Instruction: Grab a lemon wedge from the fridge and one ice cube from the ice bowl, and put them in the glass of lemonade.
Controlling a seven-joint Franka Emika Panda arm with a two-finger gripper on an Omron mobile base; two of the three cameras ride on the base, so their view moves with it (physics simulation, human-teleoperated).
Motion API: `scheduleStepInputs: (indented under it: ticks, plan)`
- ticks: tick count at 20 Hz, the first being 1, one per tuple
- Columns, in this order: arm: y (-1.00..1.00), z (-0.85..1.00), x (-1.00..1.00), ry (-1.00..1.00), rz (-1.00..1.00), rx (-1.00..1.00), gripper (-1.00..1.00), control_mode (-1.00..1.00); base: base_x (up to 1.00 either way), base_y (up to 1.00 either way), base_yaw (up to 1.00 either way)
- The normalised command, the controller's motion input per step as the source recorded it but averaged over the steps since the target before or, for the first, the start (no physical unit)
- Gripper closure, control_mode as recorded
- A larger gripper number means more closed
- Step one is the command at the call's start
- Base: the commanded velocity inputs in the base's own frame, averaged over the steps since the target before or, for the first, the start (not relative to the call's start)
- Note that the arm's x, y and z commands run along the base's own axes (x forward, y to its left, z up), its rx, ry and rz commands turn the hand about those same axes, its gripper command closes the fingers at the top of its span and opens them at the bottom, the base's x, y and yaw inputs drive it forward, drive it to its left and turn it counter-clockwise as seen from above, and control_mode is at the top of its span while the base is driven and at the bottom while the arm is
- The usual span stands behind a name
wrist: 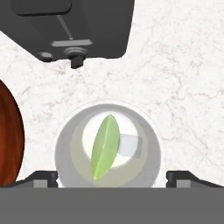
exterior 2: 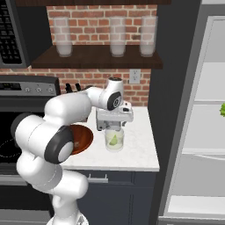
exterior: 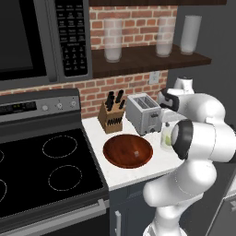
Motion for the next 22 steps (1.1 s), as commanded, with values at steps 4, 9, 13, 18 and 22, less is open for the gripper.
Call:
scheduleStepInputs:
  ticks: [4, 9, 13, 18, 22]
  plan:
    - [-0.03, 0.10, 0.00, 0.00, 0.00, 0.03, -1.00, -1.00, 0.00, 0.00, 0.00]
    - [-0.06, 0.08, 0.00, -0.01, 0.00, 0.03, -1.00, -1.00, 0.00, 0.00, 0.00]
    - [0.00, 0.22, 0.00, -0.01, 0.02, 0.01, -1.00, -1.00, 0.00, 0.00, 0.00]
    - [0.06, 0.29, -0.60, -0.04, 0.02, 0.04, -1.00, -1.00, 0.00, 0.00, 0.00]
    - [0.31, 0.51, -0.99, 0.00, 0.00, 0.00, -1.00, -1.00, 0.00, 0.00, 0.00]
